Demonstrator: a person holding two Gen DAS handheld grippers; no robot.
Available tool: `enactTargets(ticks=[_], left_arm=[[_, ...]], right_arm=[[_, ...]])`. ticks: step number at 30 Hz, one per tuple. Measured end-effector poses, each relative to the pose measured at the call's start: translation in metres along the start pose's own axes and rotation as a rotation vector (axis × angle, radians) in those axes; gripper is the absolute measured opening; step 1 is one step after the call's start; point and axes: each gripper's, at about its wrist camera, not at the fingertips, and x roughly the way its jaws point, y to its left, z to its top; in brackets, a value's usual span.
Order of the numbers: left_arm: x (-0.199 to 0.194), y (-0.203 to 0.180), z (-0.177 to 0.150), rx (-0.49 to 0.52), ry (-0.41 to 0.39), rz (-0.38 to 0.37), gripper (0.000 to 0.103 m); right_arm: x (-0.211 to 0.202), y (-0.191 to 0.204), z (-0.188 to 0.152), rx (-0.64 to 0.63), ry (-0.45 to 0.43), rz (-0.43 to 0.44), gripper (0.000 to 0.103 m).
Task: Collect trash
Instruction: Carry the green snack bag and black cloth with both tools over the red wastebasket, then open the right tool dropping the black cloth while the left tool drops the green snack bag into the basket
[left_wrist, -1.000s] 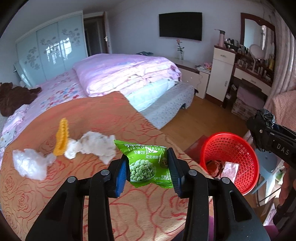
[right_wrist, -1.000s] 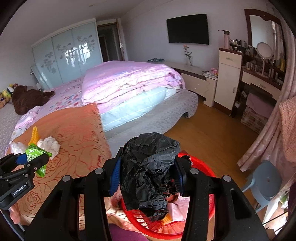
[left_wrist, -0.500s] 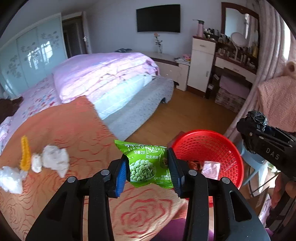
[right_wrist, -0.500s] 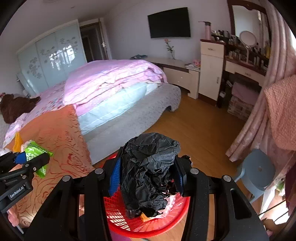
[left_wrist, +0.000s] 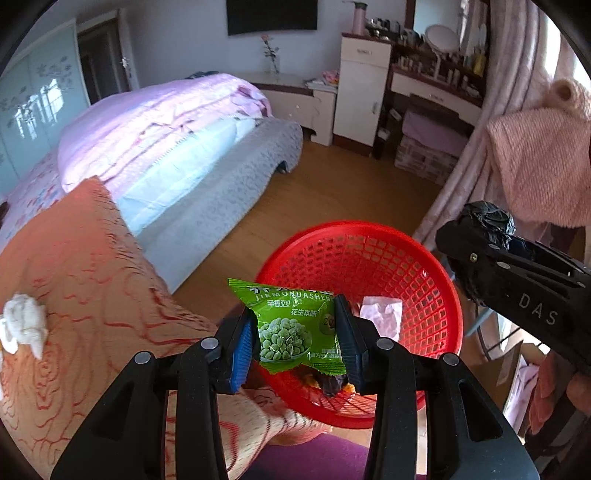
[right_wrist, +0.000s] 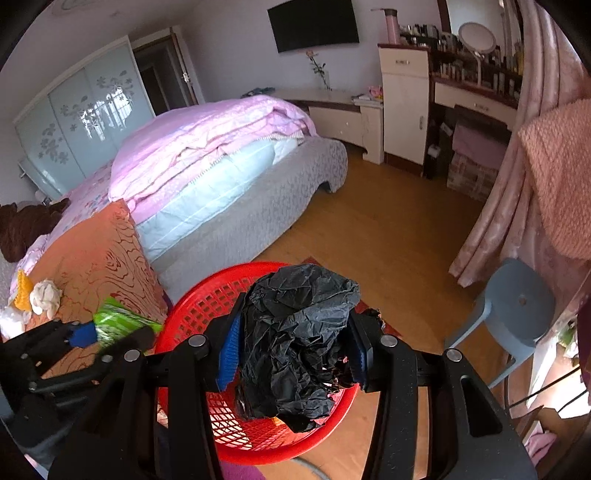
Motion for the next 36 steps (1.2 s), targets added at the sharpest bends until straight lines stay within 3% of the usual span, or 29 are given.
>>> enactTargets(ticks=[14,25,36], left_arm=[[0.023,-0.007,-0.008,0.022,0.045,-0.011,0.042],[0.013,-0.009,-0.005,0.032,0.003,0.01,0.066],[-0.013,0.0,-0.006,0.01,-0.067,0.055,0.073]], right_arm=[[0.019,-0.001,-0.006,0.0,0.054,0.018,0.048],[0.015,-0.005,-0.005,0.031,0.043,0.042,0.064],[0.005,-0.003,-0.003,0.027,-0.006,0.019,0.066]])
